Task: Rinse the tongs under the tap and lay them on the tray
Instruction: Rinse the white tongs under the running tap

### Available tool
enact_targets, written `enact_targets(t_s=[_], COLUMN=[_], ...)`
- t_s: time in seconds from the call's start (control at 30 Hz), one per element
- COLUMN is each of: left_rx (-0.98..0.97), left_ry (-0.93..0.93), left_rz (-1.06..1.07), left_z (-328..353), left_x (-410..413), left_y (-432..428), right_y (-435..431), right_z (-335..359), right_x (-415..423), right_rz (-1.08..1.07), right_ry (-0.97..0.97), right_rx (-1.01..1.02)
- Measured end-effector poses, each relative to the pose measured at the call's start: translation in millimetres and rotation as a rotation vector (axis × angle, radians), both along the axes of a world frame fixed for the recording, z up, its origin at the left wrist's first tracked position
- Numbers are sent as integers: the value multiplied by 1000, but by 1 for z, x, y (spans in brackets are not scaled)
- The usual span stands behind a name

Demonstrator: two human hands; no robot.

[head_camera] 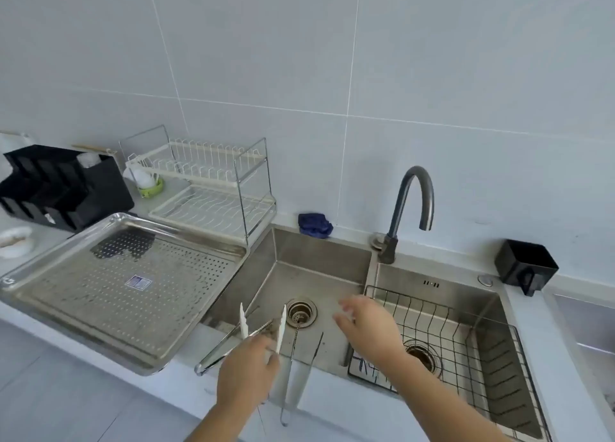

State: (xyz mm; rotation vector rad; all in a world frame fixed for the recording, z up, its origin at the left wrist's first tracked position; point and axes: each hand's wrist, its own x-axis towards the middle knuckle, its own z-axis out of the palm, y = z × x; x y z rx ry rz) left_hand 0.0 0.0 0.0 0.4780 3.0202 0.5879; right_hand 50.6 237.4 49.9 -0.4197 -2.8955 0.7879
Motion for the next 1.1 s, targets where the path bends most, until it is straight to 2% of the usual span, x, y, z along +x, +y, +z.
enact_targets(t_s=[0.17,0.33,0.53,0.7,0.83,0.97,1.1], left_rx=[-114,-235,-183,-155,-120,-104,-29], left_ry=[-79,8,-85,-73,-37,84,176], left_rz=[29,-38,-65,-124,-108,-65,28], left_z=[-30,-47,-59,-64,-62,-59,-57], left_x=[-9,-20,-21,-22,-21,-15,-6], left_y=[0,3,-1,5,18,29,41], right_y=[-10,-1,14,29,69,124,163], right_z=[-34,-55,-69,-82,-72,-43,-28], right_x=[-10,-25,-29,-31,-58,-95,-124], right_rz=[-106,-226,-396,-414,-508,-611,-590], right_ry=[-176,-218,-198,-228,-85,113,153], right_rx=[-176,-230,-301,-339,-370,-420,-412])
